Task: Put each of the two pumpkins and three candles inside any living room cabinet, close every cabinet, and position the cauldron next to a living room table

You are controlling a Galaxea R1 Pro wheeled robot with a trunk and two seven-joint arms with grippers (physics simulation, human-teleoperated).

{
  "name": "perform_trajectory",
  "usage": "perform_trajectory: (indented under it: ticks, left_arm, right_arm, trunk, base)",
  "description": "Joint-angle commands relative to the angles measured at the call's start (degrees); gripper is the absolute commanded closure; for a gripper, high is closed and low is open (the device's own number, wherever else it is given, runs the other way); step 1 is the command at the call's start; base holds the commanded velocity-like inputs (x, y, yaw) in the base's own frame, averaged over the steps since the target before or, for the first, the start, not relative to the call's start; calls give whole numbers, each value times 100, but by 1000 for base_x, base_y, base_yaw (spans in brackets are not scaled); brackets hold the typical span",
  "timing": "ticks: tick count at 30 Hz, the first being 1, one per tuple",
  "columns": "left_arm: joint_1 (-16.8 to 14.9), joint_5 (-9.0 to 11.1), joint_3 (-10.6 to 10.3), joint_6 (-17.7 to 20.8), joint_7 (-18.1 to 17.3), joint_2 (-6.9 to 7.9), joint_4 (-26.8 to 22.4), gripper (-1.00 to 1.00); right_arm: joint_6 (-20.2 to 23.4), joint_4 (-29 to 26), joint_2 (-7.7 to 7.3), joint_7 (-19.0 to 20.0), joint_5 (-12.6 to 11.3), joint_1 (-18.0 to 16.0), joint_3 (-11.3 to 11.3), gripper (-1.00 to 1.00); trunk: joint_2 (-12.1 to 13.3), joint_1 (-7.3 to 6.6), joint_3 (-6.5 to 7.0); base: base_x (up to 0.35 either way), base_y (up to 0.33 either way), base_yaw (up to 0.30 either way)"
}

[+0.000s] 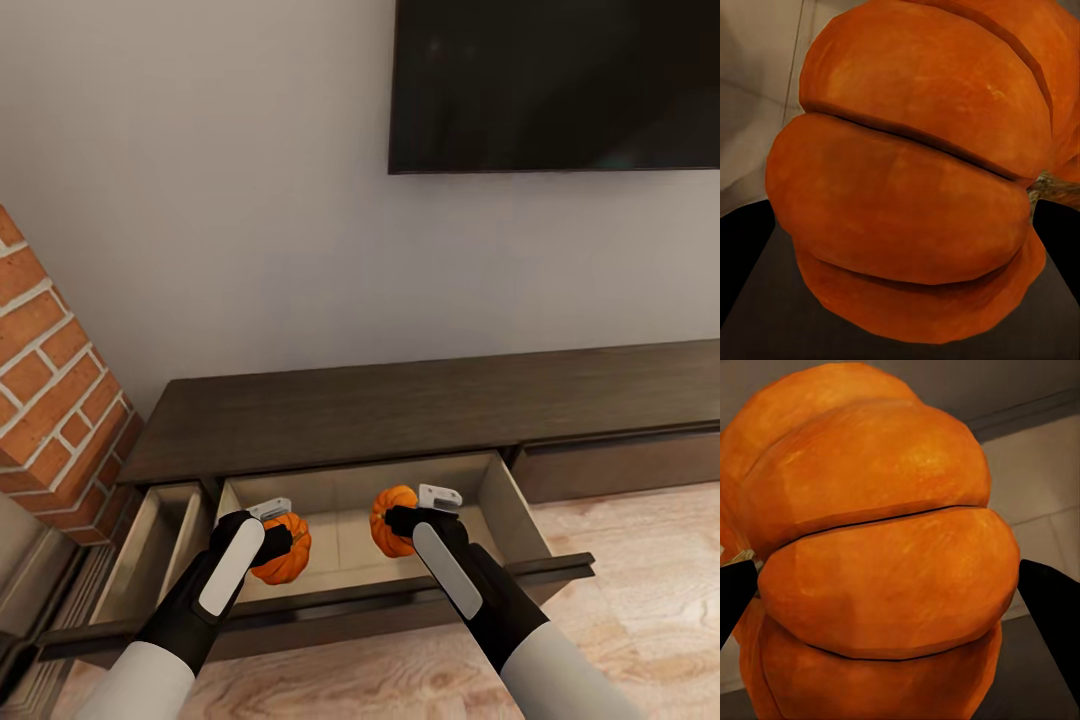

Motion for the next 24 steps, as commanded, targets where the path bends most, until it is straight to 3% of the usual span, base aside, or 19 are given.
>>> perform_trajectory:
  ticks: [1, 10, 16, 24]
  left_arm:
    - [-4, 56, -7, -2, 64, 2, -6, 100]
    - [-4, 52, -9, -2, 64, -3, -6, 100]
    - [-4, 22, -9, -2, 64, -14, -10, 100]
    - [-4, 18, -17, -2, 64, -14, -7, 100]
  right_arm:
    - [2, -7, -2, -56, -39, -6, 11, 100]
    - [1, -9, 6, -55, -38, -6, 16, 100]
    - [-1, -7, 31, -55, -38, -6, 203, 100]
    - [-1, -7, 34, -55, -38, -6, 248, 100]
  trunk:
    - [-44, 21, -23]
    - [-405, 219, -185]
    - [-405, 219, -185]
    - [-405, 219, -185]
  base:
    - [0, 0, 0]
    - [0, 0, 0]
    - [0, 0, 0]
    - [32, 0, 0]
